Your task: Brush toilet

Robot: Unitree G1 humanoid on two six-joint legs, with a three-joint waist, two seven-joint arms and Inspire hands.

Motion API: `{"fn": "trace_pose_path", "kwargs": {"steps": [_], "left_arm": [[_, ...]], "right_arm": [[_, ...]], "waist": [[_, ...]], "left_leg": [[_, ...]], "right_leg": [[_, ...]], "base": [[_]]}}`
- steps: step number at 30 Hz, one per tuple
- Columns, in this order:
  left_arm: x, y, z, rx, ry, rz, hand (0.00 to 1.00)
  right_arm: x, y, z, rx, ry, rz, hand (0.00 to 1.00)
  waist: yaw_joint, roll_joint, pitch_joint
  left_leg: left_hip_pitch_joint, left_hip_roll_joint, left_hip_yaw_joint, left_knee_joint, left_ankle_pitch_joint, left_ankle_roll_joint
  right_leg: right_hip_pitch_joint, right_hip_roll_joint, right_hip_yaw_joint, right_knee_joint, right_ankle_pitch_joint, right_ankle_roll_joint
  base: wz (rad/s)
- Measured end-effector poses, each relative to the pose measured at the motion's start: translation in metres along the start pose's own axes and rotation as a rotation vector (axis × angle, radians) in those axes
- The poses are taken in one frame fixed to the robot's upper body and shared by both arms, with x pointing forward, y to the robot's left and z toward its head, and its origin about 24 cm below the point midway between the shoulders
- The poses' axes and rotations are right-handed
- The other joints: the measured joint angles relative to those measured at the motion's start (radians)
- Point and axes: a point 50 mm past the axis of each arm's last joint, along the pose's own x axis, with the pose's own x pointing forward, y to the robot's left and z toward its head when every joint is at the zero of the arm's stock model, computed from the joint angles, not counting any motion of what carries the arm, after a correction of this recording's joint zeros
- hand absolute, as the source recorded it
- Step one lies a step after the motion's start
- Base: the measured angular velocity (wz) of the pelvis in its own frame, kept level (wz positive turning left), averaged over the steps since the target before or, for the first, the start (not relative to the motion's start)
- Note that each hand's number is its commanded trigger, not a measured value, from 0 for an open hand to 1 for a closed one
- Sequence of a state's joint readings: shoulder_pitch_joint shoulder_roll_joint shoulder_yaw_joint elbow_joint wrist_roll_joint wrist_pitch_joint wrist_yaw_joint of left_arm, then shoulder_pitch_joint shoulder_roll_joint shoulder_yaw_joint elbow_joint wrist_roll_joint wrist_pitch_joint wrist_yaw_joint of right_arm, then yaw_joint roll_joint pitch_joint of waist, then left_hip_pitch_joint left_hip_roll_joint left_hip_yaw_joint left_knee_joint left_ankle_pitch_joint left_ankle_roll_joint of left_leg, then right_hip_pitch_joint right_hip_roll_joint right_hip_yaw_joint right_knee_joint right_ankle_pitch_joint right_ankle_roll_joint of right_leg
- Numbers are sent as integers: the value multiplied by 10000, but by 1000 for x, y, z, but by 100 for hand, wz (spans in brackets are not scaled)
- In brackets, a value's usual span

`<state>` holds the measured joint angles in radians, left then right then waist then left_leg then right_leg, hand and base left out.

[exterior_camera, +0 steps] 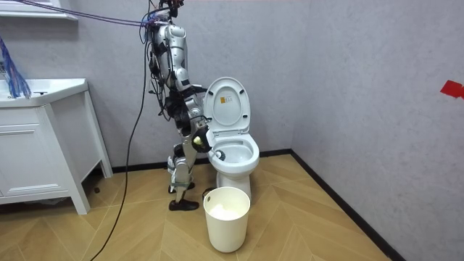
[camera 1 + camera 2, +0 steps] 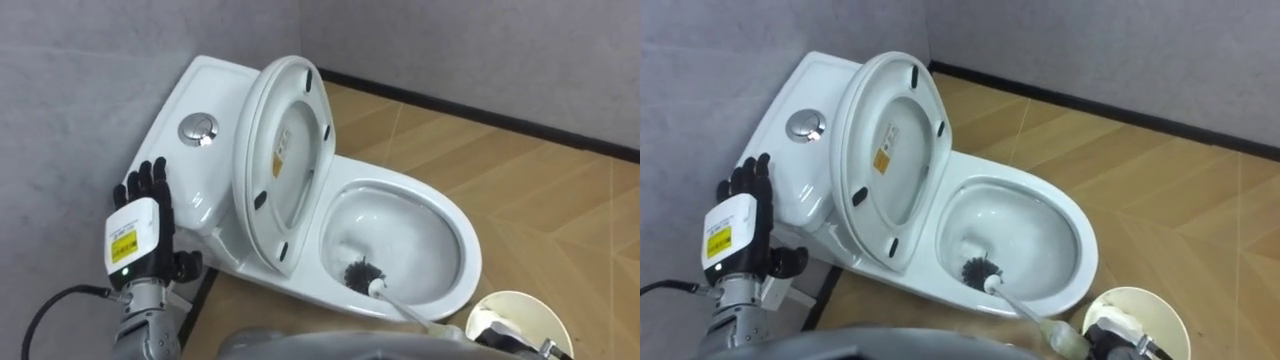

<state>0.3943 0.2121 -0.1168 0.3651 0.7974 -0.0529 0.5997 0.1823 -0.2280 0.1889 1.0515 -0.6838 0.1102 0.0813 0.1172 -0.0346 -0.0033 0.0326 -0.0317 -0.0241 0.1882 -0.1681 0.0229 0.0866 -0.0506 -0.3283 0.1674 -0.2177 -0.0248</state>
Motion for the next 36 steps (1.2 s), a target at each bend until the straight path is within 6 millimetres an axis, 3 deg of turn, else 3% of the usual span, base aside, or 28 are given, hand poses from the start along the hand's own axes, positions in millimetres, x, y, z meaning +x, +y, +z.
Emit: {"fn": "trace_pose_path", "kwargs": {"steps": [12, 24, 36], "left_arm": [[-2, 2, -6, 23, 273, 50, 0], [-31, -15, -38, 764, 1670, -1089, 0], [-39, -21, -46, 915, 2062, -1595, 0]], "right_arm": [[1, 2, 0, 384, 124, 174, 100], [2, 1, 1, 530, 165, 367, 100], [2, 6, -3, 785, 274, 504, 100]], "waist": [[69, -22, -20], [293, -40, -9], [333, -41, -58]], "left_leg": [[-23, -8, -95, -2, 1, -1], [98, -16, -222, -10, -10, -20], [58, -148, -625, -5, -10, -18]], "right_leg": [[46, -7, -176, -6, 0, 0], [312, -1, -436, -103, -15, 17], [408, -74, -719, -147, -58, 90]], "base": [[3], [7], [8]]}}
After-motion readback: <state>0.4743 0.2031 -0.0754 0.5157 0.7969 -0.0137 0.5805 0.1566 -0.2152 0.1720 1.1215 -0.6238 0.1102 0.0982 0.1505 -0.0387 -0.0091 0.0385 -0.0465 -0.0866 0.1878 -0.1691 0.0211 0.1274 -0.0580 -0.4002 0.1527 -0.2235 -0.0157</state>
